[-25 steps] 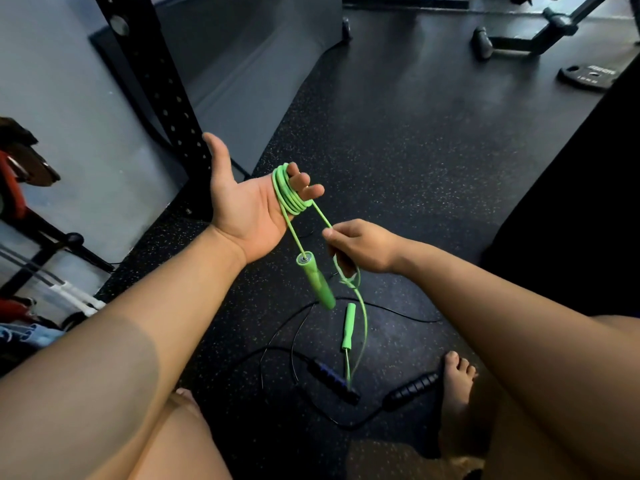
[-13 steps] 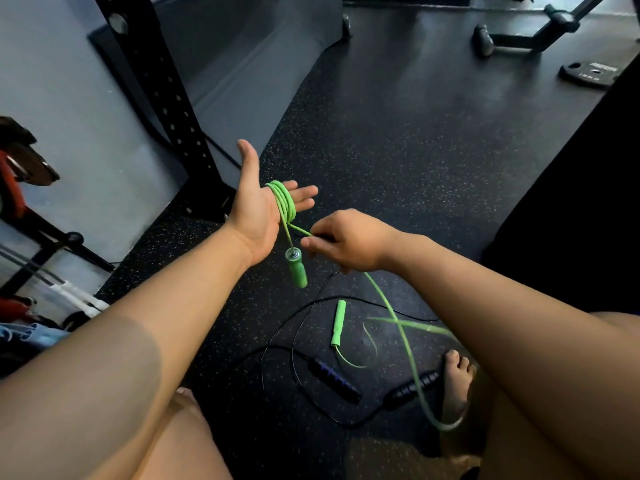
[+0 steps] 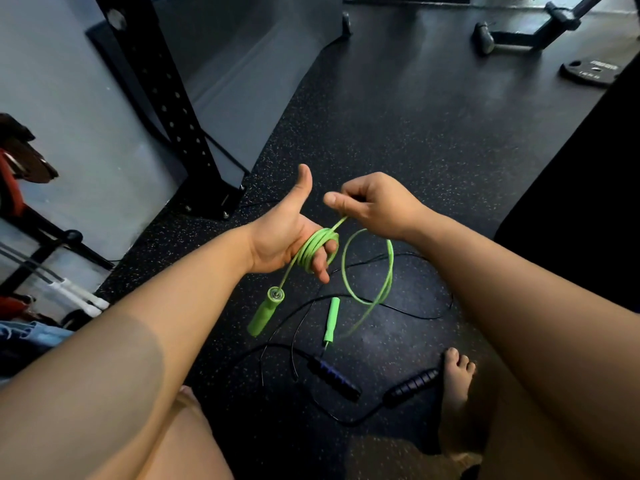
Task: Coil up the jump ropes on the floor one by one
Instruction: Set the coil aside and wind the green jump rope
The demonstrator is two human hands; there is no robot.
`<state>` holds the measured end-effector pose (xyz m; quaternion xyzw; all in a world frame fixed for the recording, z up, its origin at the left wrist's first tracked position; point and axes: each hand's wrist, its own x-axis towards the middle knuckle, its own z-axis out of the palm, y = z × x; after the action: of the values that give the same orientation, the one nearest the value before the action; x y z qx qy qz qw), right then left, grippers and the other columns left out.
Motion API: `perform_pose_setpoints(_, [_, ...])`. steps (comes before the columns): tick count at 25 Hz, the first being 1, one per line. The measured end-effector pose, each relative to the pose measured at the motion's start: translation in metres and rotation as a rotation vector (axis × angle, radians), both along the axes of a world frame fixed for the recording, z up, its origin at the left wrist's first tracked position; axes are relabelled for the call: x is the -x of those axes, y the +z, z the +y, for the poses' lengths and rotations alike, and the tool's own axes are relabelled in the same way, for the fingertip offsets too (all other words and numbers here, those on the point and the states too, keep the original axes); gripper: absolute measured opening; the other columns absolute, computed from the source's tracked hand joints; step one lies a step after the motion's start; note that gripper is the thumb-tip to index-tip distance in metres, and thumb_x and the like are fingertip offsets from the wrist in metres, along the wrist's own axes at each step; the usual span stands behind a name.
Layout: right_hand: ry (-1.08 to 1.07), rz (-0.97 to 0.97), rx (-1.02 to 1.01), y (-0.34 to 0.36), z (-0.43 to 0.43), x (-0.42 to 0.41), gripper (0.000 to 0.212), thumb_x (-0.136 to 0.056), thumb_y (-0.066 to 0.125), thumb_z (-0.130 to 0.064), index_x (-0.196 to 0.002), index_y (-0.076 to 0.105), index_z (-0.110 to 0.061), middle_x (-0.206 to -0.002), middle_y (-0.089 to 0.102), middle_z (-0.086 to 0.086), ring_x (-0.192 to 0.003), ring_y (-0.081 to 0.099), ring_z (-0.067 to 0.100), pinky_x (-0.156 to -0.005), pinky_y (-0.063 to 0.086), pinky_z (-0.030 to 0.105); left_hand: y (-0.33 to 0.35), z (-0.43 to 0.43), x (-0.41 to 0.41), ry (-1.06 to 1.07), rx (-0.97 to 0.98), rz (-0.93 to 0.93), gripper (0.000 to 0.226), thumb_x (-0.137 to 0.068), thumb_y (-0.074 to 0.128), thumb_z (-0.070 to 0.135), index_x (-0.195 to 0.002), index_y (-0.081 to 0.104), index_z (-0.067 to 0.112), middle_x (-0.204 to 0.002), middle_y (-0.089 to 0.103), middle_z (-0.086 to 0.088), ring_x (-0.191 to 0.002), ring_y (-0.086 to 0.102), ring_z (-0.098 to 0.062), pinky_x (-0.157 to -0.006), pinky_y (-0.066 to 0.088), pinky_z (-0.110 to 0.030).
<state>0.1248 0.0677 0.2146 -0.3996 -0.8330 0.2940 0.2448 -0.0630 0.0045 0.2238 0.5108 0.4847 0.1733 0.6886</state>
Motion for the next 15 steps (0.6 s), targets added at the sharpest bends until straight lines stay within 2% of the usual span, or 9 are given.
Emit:
perform_pose_setpoints(2, [-0.059, 0.030, 0.068, -0.006, 0.001, -0.002, 0.061, -0.100, 0.049, -0.052, -0.059, 0.046, -0.007, -0.055, 0.041, 0.003, -0.049, 0.035, 0.010, -0.049, 0.032, 0.032, 0.007, -0.002, 0.001, 0.019, 0.028, -0.132, 0.113, -0.069, -0.016, 0.094, -0.069, 0.054, 0.005, -0.046, 0.050, -0.009, -0.061, 0.060, -0.031, -0.084, 0.052, -0.039])
perform_pose_setpoints(5, [-0.129, 0.033, 0.242, -0.014, -0.002, 0.001, 0.071, -0.101, 0.033, -0.062, -0.055, 0.051, -0.011, -0.055, 0.050, 0.002, -0.051, 0.045, 0.013, -0.058, 0.044, 0.036, 0.015, -0.002, 0.009, 0.150, 0.035, -0.337, 0.110, -0.065, -0.010, 0.098, -0.069, 0.052, 0.008, -0.042, 0.042, -0.003, -0.053, 0.056, -0.027, -0.089, 0.049, -0.037])
perform_pose_setpoints(8, [-0.084, 0.051, 0.402, -0.023, -0.009, 0.008, 0.074, -0.102, 0.024, -0.061, -0.058, 0.061, -0.015, -0.051, 0.050, -0.004, -0.049, 0.046, 0.013, -0.060, 0.049, 0.037, 0.016, 0.000, 0.019, 0.348, 0.054, -0.627, 0.111, -0.064, 0.006, 0.104, -0.078, 0.058, 0.007, -0.053, 0.050, -0.001, -0.065, 0.058, -0.026, -0.092, 0.049, -0.033])
perform_pose_setpoints(10, [-0.044, 0.051, 0.442, -0.033, -0.013, 0.014, 0.056, -0.104, 0.035, -0.052, -0.070, 0.062, -0.016, -0.053, 0.048, -0.003, -0.048, 0.045, 0.014, -0.059, 0.046, 0.038, 0.013, 0.002, 0.022, 0.436, 0.033, -0.751, 0.112, -0.066, 0.015, 0.104, -0.090, 0.061, 0.004, -0.066, 0.061, -0.004, -0.076, 0.066, -0.028, -0.092, 0.052, -0.032])
perform_pose_setpoints(13, [0.062, -0.070, 0.453, -0.044, -0.020, 0.021, 0.022, -0.106, 0.045, -0.025, -0.093, 0.060, -0.017, -0.058, 0.058, 0.005, -0.052, 0.058, 0.020, -0.063, 0.048, 0.038, 0.010, 0.005, 0.023, 0.516, -0.029, -0.817, 0.113, -0.071, 0.018, 0.101, -0.109, 0.059, 0.004, -0.089, 0.070, -0.009, -0.097, 0.072, -0.033, -0.105, 0.050, -0.037])
perform_pose_setpoints(15, [0.114, -0.143, 0.448, -0.043, -0.024, 0.024, 0.018, -0.106, 0.043, -0.019, -0.100, 0.061, -0.018, -0.063, 0.065, 0.009, -0.059, 0.065, 0.023, -0.066, 0.051, 0.036, 0.008, 0.006, 0.021, 0.548, -0.061, -0.828, 0.115, -0.073, 0.018, 0.100, -0.122, 0.054, 0.002, -0.104, 0.070, -0.014, -0.116, 0.066, -0.037, -0.109, 0.049, -0.042])
